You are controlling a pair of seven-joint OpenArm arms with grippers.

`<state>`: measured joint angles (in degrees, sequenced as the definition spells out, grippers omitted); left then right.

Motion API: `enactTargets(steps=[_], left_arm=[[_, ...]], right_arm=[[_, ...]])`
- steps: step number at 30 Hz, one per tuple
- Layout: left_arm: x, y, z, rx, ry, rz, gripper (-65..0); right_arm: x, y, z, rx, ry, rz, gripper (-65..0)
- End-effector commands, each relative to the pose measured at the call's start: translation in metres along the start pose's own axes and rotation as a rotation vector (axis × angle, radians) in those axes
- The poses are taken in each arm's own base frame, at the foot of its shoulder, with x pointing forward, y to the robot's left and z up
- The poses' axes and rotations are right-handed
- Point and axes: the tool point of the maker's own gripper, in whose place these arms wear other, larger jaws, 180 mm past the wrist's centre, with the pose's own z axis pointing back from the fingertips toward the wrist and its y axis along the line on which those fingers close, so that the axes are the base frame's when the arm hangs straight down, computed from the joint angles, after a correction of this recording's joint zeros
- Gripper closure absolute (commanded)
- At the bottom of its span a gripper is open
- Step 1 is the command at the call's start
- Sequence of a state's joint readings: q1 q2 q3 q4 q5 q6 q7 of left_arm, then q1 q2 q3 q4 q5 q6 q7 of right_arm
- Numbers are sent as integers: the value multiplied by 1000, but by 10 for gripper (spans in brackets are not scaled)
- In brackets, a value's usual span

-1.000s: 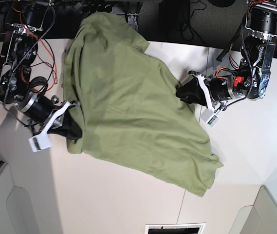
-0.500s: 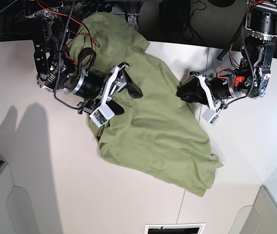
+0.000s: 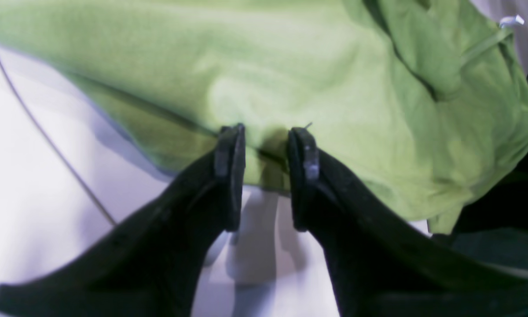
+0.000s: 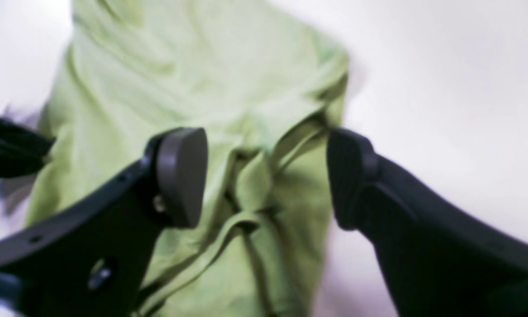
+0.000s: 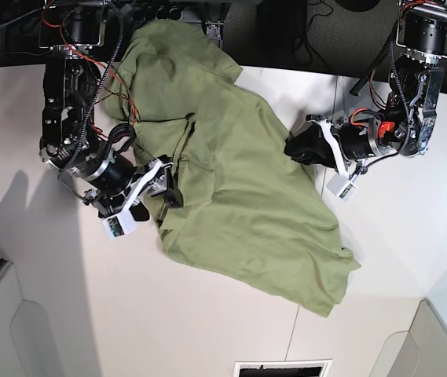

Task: Layout the t-shirt on the table in an organized manner, then fold the t-shirt properly
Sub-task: 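Grasp the shirt edge with the right gripper and drag it inward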

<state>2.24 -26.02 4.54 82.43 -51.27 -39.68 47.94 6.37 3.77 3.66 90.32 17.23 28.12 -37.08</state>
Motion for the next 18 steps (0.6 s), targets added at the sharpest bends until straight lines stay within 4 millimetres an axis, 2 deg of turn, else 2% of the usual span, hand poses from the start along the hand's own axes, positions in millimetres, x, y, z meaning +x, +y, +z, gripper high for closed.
enactTargets(steps=[1,4,7,18], left_arm=[[8,2,4,1,-17,-15,-203],[8,2,4,2,-17,-16,-203],[8,2,4,1,-17,-15,-203],[7,1,4,-4,-19,-9,-203]], right_arm=[[9,3,-3,18,-34,-4,-418],[-11,10,-13,57,8,-17,-418],[-18,21,-18,87,31,-6,-418],[11,53,-27,160,-61,-44,-417]])
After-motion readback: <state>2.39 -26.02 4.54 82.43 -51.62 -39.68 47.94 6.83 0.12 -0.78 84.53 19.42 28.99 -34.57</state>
